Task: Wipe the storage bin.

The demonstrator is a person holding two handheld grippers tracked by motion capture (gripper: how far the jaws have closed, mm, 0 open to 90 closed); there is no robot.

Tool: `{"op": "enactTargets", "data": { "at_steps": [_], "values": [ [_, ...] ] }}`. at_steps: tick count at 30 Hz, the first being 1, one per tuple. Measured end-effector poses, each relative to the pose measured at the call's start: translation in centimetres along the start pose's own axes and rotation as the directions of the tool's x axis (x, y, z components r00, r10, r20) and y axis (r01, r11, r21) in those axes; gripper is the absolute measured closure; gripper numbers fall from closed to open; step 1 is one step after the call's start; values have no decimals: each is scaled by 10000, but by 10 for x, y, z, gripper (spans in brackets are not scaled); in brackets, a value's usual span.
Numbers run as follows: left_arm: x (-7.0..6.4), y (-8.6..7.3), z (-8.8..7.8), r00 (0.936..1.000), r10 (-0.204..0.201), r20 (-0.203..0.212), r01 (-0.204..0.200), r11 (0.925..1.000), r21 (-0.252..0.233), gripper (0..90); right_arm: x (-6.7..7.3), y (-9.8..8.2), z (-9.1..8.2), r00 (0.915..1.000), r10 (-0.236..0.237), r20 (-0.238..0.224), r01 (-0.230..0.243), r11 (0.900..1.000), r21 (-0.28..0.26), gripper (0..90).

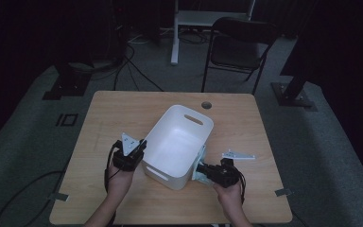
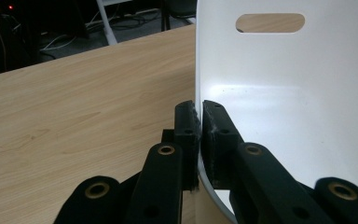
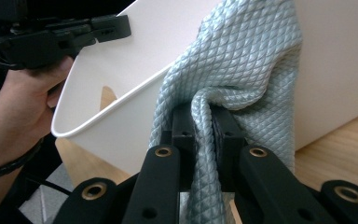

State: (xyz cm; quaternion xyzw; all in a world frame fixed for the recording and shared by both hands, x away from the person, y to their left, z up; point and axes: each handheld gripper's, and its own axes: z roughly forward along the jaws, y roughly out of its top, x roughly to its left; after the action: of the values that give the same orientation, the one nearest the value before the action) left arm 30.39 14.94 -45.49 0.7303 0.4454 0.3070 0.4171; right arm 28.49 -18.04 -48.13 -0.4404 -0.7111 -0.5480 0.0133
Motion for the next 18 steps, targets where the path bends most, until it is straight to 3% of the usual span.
{"op": "enactTargets", "data": {
  "at_steps": [5,13,18],
  "values": [
    [0,0,0,10000,-11,-15,11,10000,11,856,12,5,-8,9992,-157,-356,146,9994,-325,823],
    [-1,-1,1,10000,-29,-83,28,10000,-53,855,13,-6,-3,9994,-107,-333,107,9999,-16,823],
    [-1,0,1,10000,-19,-76,19,10000,-36,855,23,-7,-7,9981,-235,-561,225,9996,-195,822]
  ]
}}
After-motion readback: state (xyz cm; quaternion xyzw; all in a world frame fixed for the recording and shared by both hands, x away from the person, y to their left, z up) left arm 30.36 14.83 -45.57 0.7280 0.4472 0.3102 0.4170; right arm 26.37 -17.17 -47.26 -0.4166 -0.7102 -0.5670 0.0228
